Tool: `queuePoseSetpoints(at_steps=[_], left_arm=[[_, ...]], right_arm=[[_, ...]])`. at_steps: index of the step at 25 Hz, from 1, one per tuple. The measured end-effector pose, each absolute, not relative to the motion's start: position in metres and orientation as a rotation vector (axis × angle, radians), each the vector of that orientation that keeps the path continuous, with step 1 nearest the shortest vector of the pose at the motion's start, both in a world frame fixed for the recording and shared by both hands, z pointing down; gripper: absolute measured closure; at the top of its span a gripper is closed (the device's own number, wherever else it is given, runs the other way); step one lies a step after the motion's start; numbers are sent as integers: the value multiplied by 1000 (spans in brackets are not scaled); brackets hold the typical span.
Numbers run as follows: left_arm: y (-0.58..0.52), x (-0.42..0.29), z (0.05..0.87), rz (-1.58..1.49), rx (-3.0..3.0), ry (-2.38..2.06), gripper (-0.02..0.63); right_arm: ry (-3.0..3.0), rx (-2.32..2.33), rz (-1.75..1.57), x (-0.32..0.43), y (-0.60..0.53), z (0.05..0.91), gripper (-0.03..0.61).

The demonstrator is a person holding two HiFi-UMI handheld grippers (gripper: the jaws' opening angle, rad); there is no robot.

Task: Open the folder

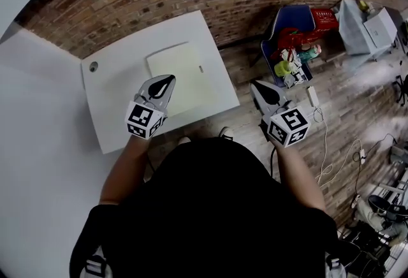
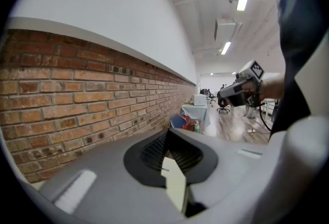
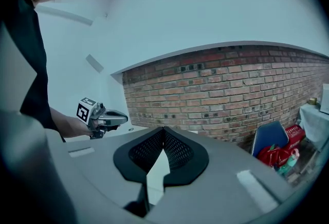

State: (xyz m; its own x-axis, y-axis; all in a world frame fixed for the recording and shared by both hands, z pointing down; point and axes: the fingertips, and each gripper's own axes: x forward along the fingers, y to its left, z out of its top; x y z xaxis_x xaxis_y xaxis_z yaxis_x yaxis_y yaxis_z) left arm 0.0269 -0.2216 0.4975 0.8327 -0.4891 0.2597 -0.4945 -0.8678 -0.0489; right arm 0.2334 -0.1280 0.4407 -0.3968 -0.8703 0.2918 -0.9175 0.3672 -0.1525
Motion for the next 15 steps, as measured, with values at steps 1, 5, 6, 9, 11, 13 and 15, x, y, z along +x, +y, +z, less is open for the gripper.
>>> queuePoseSetpoints(at_steps=[1,5,6,9,11,13,15], left_arm=[[-221,31,503,435,2990,-800,612],[-218,47,525,485,3010,-812,611],[-217,51,532,503,3012,-806,611],[-214,62,548,539,3001,-777,609],[-210,71,553,548,2991,-755,609],[-208,80,562,570,2987,-739,598],[-204,87,573,595,2986,-721,583]], right_arm=[[-2456,1628,441,234,-126,442,575],[-2444,1655,452,237,-119,445,575],[-2440,1661,455,237,-116,447,575],[-2426,1658,479,237,-109,455,575],[-2416,1653,497,237,-104,460,575],[-2407,1656,502,240,-99,462,575],[-2404,1666,499,243,-96,462,575]])
